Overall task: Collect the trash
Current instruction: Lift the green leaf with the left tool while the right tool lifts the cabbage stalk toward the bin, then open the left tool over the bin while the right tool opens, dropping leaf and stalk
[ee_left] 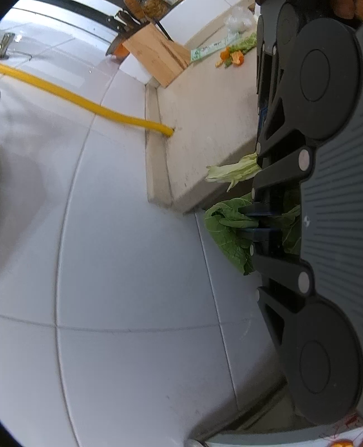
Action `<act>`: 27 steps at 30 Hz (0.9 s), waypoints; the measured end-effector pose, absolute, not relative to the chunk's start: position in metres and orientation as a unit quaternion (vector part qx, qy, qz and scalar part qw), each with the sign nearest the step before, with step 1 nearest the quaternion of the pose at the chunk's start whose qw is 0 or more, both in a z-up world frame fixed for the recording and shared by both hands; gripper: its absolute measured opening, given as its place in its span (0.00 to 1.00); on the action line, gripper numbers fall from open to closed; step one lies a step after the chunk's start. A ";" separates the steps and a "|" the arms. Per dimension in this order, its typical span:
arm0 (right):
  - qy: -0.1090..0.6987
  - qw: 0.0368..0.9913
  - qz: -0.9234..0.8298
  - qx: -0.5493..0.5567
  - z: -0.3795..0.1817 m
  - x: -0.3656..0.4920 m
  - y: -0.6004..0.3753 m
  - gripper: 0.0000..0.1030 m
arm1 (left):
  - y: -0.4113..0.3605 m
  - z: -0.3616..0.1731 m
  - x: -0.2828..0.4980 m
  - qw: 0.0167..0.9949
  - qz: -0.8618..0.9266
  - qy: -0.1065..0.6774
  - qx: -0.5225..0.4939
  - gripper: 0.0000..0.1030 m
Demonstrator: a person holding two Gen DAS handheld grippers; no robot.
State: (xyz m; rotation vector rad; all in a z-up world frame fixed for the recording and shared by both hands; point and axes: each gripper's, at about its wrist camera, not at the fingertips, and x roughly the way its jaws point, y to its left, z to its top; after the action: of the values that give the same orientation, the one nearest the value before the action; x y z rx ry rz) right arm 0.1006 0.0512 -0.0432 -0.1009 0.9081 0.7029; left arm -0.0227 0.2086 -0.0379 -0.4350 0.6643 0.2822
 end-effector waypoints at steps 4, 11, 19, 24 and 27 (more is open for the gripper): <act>0.439 0.834 0.330 -0.053 -0.052 0.102 0.064 0.13 | 0.218 -0.049 -0.025 0.906 0.147 0.333 -0.215 0.04; 0.452 0.831 0.317 -0.068 -0.071 0.109 0.081 0.22 | 0.225 -0.067 -0.022 0.896 0.149 0.360 -0.212 0.06; 0.459 0.832 0.304 -0.066 -0.075 0.109 0.080 0.23 | 0.227 -0.075 -0.017 0.893 0.135 0.373 -0.212 0.19; 0.453 0.838 0.298 -0.062 -0.066 0.107 0.071 0.30 | 0.223 -0.073 -0.014 0.897 0.134 0.370 -0.203 0.22; 0.448 0.842 0.295 -0.056 -0.059 0.105 0.064 0.33 | 0.220 -0.069 -0.010 0.899 0.132 0.367 -0.201 0.23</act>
State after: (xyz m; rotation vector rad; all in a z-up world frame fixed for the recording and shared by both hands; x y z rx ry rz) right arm 0.1048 0.0637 -0.0594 -0.1182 0.9458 0.6229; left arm -0.0102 0.2204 -0.0685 -0.4155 0.7587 0.2723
